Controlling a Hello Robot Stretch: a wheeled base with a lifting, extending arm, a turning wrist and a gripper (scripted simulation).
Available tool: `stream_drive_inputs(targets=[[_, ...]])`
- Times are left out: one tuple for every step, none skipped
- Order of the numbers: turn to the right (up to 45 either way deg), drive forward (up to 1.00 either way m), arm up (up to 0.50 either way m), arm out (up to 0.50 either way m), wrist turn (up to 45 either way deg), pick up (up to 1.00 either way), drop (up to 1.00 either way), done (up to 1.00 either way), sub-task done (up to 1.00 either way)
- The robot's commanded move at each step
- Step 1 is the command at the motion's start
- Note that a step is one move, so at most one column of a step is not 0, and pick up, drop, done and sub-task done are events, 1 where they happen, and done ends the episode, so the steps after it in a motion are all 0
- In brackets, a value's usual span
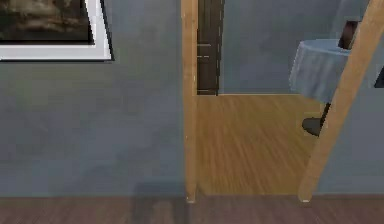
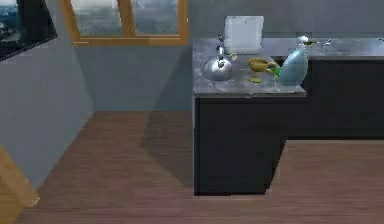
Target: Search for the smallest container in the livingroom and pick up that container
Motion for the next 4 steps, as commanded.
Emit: stream_drive_inputs(targets=[[39.0,0.00,0.00,0.00,0.0,0.00,0.00,0.00,0.00],[0.0,0.90,0.00,0.00,0.0,0.00,0.00,0.00,0.00],[45.0,0.00,0.00,0.00,0.0,0.00,0.00,0.00,0.00],[0.0,0.05,0.00,0.00,0.0,0.00,0.00,0.00,0.00]])
